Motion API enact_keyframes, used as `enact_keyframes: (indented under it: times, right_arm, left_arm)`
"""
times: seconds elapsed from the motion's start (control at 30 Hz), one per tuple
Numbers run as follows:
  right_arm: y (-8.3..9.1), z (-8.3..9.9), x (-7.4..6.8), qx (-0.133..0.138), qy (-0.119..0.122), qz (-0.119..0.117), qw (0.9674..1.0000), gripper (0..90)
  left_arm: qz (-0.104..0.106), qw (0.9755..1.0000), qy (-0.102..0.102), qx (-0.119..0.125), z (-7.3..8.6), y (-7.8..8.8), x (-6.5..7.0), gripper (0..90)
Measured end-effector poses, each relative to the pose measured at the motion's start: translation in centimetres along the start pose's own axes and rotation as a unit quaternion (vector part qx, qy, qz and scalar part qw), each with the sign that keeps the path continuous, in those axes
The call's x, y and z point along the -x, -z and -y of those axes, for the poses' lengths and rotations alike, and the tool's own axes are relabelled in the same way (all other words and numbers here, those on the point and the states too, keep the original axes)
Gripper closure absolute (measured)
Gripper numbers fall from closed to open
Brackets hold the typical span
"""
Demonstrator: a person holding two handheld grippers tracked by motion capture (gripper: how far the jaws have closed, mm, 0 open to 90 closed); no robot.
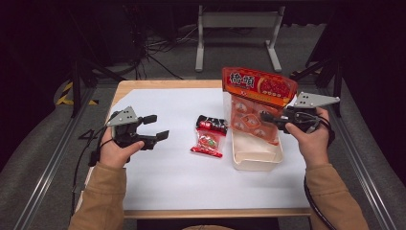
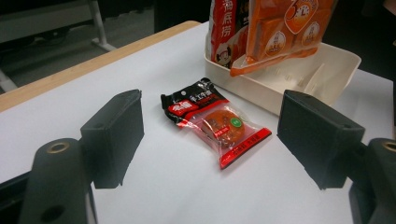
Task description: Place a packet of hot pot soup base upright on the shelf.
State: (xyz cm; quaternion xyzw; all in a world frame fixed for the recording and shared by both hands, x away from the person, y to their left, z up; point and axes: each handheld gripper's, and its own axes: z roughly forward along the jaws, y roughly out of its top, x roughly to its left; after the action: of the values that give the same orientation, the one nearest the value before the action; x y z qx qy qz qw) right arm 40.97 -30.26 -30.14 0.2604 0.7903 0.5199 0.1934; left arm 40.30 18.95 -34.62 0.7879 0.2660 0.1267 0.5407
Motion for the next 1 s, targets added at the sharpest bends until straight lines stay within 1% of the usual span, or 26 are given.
enact_keyframes:
  times: [0.07,0.17,0.23,0.27,0.3,0.33,0.37,0.4,0.43,0.5,0.53,0.57,0.63,0.77,0.8,0.83,1.0]
  right_arm:
    - [-0.1,0.4,0.0,-0.003,-0.005,0.007,1.0000,69.7]
    - [-0.2,0.7,0.0,-0.004,-0.012,0.012,0.9998,69.7]
    - [-0.2,0.8,0.0,-0.008,-0.011,0.021,0.9997,69.7]
    - [-0.3,0.9,0.0,-0.010,-0.012,0.023,0.9996,69.7]
    - [-0.3,1.0,0.0,-0.010,-0.015,0.022,0.9996,69.7]
    - [-0.4,1.2,0.0,-0.012,-0.016,0.020,0.9996,69.7]
    - [-0.5,1.3,0.0,-0.014,-0.017,0.020,0.9996,69.7]
    - [-0.7,1.5,0.0,-0.018,-0.014,0.023,0.9995,69.7]
    - [-0.9,1.6,-0.1,-0.022,-0.014,0.024,0.9994,69.6]
    - [-1.1,1.9,-0.1,-0.024,-0.015,0.028,0.9992,69.6]
    - [-1.2,2.0,-0.1,-0.024,-0.016,0.032,0.9991,69.7]
    - [-1.2,2.1,0.0,-0.024,-0.019,0.035,0.9989,69.6]
    - [-1.2,2.3,0.1,-0.025,-0.027,0.039,0.9985,69.6]
    - [-1.2,2.8,0.2,-0.035,-0.033,0.053,0.9975,69.6]
    - [-1.2,2.9,0.2,-0.035,-0.032,0.054,0.9974,69.6]
    - [-1.3,3.0,0.3,-0.035,-0.032,0.054,0.9974,69.6]
    - [-1.5,3.4,0.3,-0.033,-0.035,0.057,0.9972,69.6]
  left_arm:
    - [0.000,1.0000,0.005,-0.003,0.1,0.0,0.0,23.5]
    - [0.000,1.0000,0.004,-0.002,0.2,0.0,-0.2,23.4]
    - [-0.001,1.0000,0.004,-0.002,0.2,0.0,-0.1,23.4]
    - [-0.002,1.0000,-0.002,-0.003,0.2,0.0,-0.2,23.3]
    - [0.000,1.0000,0.005,-0.003,0.2,-0.1,-0.1,23.3]
    - [0.003,1.0000,0.004,-0.006,0.2,-0.1,-0.1,23.0]
    - [0.001,1.0000,-0.001,-0.007,0.2,-0.1,-0.1,22.9]
    - [0.002,1.0000,-0.001,-0.008,0.2,-0.1,-0.1,22.9]
    - [0.003,1.0000,0.004,-0.007,0.3,-0.2,0.0,22.9]
    - [0.002,1.0000,0.006,-0.007,0.3,-0.2,0.0,22.8]
    - [0.002,1.0000,0.005,-0.008,0.3,-0.2,-0.1,22.8]
    - [0.000,1.0000,-0.001,-0.008,0.3,-0.2,-0.2,22.8]
    - [0.001,1.0000,0.002,-0.008,0.3,-0.2,-0.2,22.8]
    - [0.004,0.9999,0.007,-0.009,0.4,-0.3,-0.1,22.6]
    - [0.005,0.9999,0.004,-0.009,0.3,-0.3,-0.1,22.6]
    - [0.005,0.9999,0.007,-0.009,0.3,-0.3,-0.1,22.6]
    - [0.005,0.9999,0.006,-0.009,0.3,-0.4,-0.1,22.5]
